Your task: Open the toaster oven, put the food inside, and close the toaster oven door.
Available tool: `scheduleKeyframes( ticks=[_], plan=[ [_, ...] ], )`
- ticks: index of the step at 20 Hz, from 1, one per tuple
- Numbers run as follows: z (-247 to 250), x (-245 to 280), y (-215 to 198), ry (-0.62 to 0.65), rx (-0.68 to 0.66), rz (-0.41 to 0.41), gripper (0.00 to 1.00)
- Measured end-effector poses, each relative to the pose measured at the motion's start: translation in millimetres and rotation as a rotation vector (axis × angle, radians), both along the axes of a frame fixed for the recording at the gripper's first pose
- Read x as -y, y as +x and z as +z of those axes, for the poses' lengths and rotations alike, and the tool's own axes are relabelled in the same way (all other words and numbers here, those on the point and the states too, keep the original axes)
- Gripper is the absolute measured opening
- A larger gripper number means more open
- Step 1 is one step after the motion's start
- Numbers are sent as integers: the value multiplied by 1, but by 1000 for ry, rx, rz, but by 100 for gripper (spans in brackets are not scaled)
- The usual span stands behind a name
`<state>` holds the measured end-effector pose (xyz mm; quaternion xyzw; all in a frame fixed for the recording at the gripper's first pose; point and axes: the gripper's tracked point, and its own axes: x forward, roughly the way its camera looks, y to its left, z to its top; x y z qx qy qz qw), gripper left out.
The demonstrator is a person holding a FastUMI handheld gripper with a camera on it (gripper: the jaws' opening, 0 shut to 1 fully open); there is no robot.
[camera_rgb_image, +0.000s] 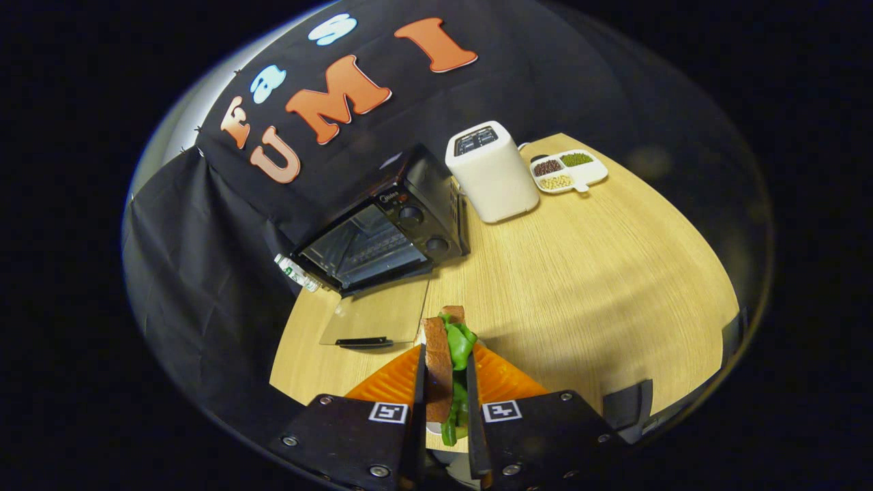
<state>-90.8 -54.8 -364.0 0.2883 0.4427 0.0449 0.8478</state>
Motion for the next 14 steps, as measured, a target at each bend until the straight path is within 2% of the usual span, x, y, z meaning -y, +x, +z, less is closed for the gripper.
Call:
scheduleKeyframes(
  ticks=[4,14],
  plan=[
    [26,-26,37,81,114,-53,25],
    [20,-107,138,259,248,-172,25]
  ],
)
